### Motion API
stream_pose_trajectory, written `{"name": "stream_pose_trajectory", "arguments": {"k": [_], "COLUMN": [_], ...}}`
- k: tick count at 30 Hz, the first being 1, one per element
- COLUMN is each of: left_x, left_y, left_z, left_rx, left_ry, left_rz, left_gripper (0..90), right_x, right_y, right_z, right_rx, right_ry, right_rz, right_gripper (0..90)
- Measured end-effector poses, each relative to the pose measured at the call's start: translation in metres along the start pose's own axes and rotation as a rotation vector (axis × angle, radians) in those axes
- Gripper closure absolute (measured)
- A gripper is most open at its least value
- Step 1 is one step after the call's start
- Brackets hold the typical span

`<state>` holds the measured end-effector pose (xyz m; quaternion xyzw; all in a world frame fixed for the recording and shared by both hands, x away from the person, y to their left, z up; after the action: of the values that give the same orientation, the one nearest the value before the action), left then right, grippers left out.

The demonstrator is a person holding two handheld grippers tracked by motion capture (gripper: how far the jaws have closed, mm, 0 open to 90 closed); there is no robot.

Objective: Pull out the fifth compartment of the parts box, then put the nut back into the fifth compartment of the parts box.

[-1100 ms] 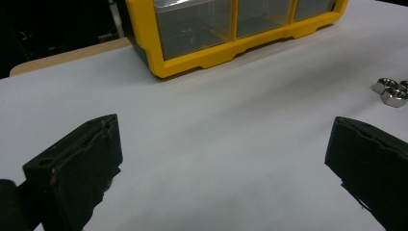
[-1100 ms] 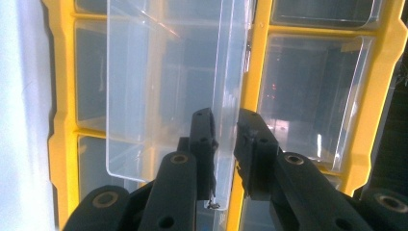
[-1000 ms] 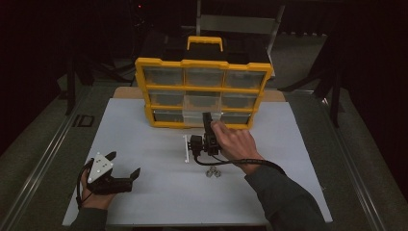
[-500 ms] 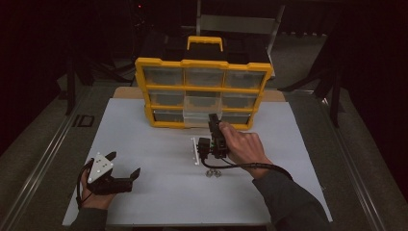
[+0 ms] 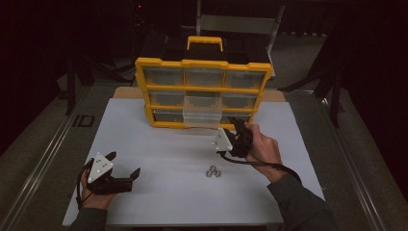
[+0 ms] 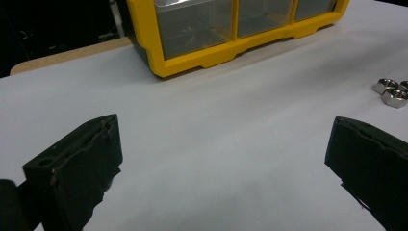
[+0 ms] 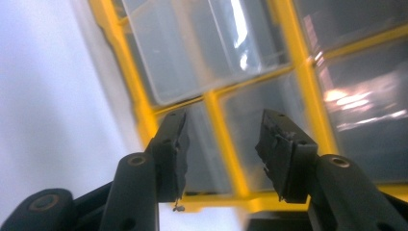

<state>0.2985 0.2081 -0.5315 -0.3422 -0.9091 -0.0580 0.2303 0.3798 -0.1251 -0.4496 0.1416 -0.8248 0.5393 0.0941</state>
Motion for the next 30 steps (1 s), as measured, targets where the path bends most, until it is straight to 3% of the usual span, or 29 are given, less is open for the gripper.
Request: {"name": "stream_pose_trajectory", "arguments": {"k": [4, 7, 14, 17, 20, 27, 30], "left_x": [0.000, 0.000, -0.001, -0.001, -0.001, -0.001, -0.001], "left_y": [0.001, 0.001, 0.001, 0.001, 0.001, 0.001, 0.001], "left_z": [0.000, 0.000, 0.001, 0.001, 0.001, 0.001, 0.001], "left_rx": [0.001, 0.001, 0.002, 0.004, 0.004, 0.005, 0.006], "left_ry": [0.002, 0.003, 0.009, 0.007, 0.007, 0.007, 0.006], "left_rz": [0.001, 0.000, 0.000, 0.000, 0.001, 0.003, 0.004], "left_gripper": [0.0, 0.0, 0.0, 0.0, 0.0, 0.0, 0.0], "right_x": [-0.002, -0.004, 0.000, 0.002, 0.005, 0.006, 0.005], "right_y": [-0.001, 0.003, 0.005, 0.004, 0.005, 0.008, 0.015], "right_z": [0.012, 0.019, 0.028, 0.029, 0.029, 0.029, 0.028], "right_rx": [-0.147, -0.282, -0.564, -0.647, -0.677, -0.658, -0.647], "right_ry": [0.024, 0.046, 0.047, 0.021, 0.004, 0.003, 0.011], "right_rz": [-0.093, -0.224, -0.466, -0.560, -0.613, -0.631, -0.666], "right_gripper": [52.1, 48.9, 47.0, 45.3, 45.3, 43.2, 39.2]}}
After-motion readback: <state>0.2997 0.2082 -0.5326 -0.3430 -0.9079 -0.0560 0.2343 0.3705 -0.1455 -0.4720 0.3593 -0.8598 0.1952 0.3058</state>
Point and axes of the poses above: each handheld gripper's, and its own axes: x roughly backward along the jaws, z roughly out of its underside, y roughly to its left, the point moved 8 cm from there along -x, roughly forward along the jaws, and after that the axes turned 10 degrees about z, right-handed, at the moved point
